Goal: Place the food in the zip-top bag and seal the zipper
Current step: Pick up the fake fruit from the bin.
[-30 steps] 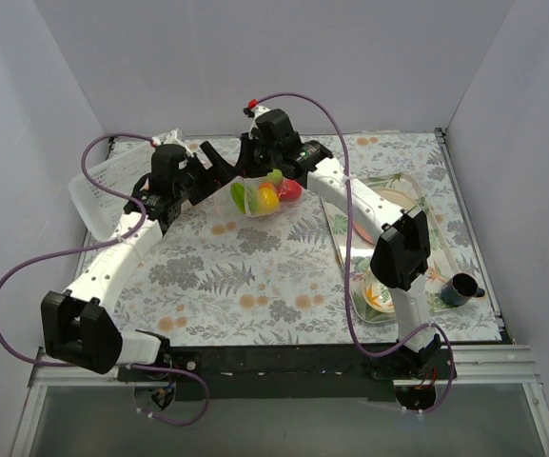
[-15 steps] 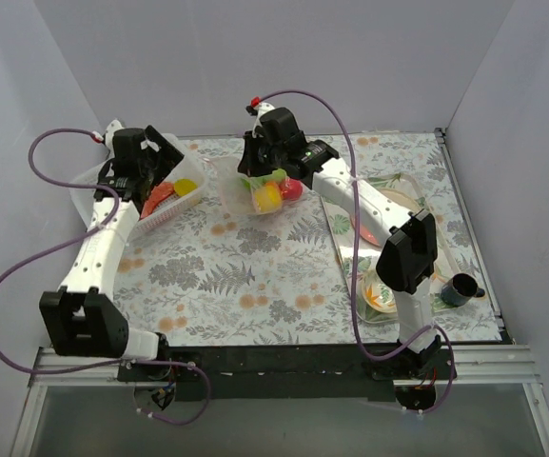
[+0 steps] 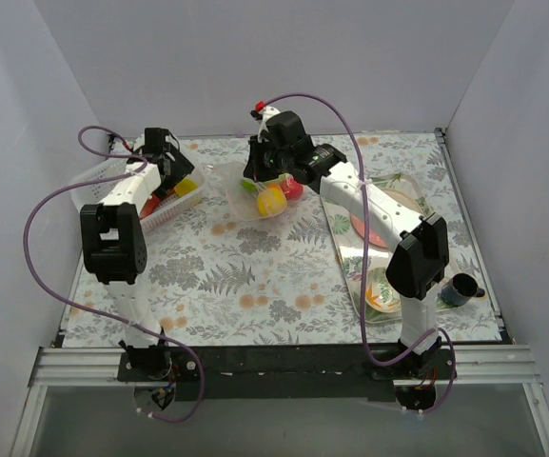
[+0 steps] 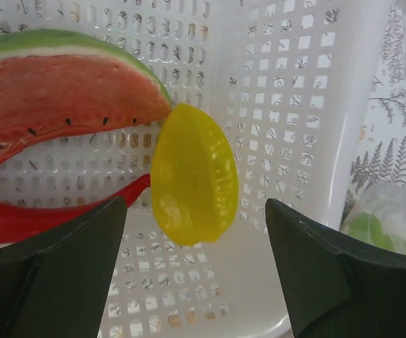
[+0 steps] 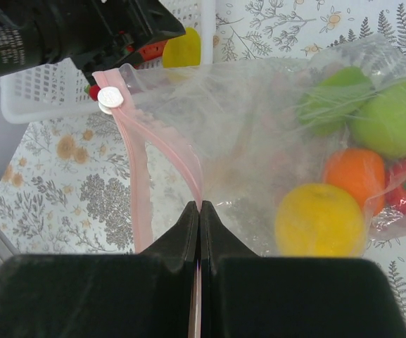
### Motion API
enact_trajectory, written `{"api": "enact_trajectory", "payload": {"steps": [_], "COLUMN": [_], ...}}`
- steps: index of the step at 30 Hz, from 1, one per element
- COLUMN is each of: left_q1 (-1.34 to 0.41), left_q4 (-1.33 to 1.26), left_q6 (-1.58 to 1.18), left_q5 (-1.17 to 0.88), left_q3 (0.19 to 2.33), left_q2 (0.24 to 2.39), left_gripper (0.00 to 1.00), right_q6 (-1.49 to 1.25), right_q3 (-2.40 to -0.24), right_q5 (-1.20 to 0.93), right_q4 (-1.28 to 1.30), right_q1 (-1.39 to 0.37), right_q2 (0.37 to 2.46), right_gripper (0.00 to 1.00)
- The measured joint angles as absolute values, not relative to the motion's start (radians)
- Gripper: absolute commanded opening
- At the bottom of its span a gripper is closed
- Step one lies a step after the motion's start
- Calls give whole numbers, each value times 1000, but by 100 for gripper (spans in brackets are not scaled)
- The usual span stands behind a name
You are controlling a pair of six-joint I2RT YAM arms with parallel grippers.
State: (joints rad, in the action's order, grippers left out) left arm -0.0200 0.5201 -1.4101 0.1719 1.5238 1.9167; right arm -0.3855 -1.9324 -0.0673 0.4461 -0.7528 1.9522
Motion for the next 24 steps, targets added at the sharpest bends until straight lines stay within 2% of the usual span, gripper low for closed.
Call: {"api": "enact_trajectory", "payload": {"steps": [12, 15, 16, 19, 20, 24], "left_q1": [-20, -20, -20, -21, -21, -21], "left_q4": [532, 523, 519, 497, 489, 485], "left_q6": [-1415, -1422, -1423, -1424, -1422, -1412], "left_q5": [167, 147, 144, 127, 122, 116], "left_q3": [1559, 1559, 1559, 1559, 1559, 1559], "left_q2": [2037, 2045, 2045, 2046, 2046, 2045], "left_gripper": [78, 67, 58, 45, 38, 27], "right_q6": [-371, -368, -368, -367, -367, -367], "right_q3": [-1920, -1920, -1921, -1920, -1921, -1921], "right_q5": [-67, -68, -68, -68, -67, -67], "right_q4": [446, 447, 447, 447, 447, 447], "right_q1": [-753, -753, -753, -753, -753, -753], "right_q2": [1934, 1934, 1934, 1934, 1934, 1934], "right_gripper": [1, 1, 1, 1, 1, 1]}}
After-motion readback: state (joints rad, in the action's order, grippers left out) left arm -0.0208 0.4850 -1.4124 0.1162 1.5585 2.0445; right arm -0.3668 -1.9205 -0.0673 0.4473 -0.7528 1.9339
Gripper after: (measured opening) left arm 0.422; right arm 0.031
